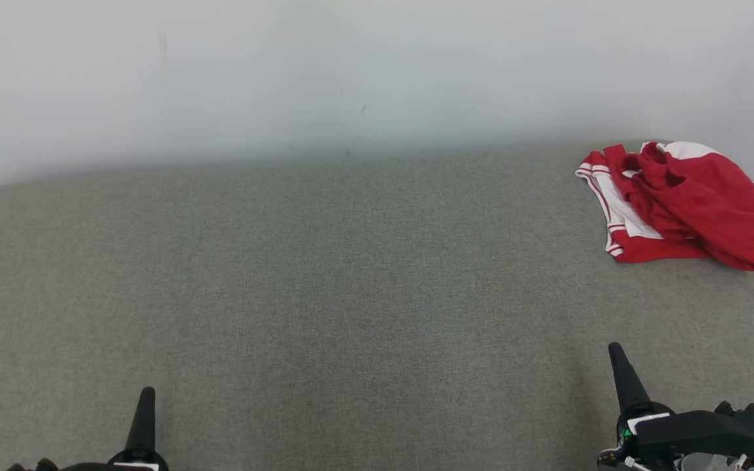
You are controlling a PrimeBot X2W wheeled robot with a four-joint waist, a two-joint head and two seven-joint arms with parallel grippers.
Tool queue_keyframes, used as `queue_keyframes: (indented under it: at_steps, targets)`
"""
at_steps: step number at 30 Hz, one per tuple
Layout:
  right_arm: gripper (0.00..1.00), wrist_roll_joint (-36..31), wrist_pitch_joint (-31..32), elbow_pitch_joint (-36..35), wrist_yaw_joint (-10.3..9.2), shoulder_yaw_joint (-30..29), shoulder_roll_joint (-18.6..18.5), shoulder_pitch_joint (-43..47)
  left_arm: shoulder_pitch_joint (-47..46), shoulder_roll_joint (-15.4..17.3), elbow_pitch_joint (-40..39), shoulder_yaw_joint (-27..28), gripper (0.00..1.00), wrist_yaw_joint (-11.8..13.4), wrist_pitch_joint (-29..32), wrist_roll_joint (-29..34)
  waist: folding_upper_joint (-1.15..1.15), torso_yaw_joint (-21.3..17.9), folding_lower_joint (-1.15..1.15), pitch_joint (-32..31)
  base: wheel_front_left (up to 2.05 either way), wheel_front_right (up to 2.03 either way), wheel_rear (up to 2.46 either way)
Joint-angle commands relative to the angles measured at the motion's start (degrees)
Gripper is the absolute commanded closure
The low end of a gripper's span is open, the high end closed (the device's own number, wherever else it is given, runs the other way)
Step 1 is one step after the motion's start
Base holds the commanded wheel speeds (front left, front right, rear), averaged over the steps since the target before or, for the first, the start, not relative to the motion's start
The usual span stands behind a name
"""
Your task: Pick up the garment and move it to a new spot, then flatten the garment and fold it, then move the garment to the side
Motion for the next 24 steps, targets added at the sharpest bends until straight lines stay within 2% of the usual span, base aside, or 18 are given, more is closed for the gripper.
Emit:
queue_keyframes:
  at_steps: [1,24]
  targets:
    - [1.0,1.6,0.3,-0.6,-0.08,-0.2,-0.1,-0.7,-1.3,0.3,-0.2,0.2,1.0,-0.5,0.4,-1.2,0.0,0.0,0.0,0.0,0.0,0.0,0.0]
    - [1.0,12.6,3.0,-0.9,-0.1,-1.4,0.0,-1.3,-2.8,0.3,0.0,0.7,1.0,-1.5,3.0,-12.0,0.0,-0.1,0.0,-0.3,0.0,0.0,0.0]
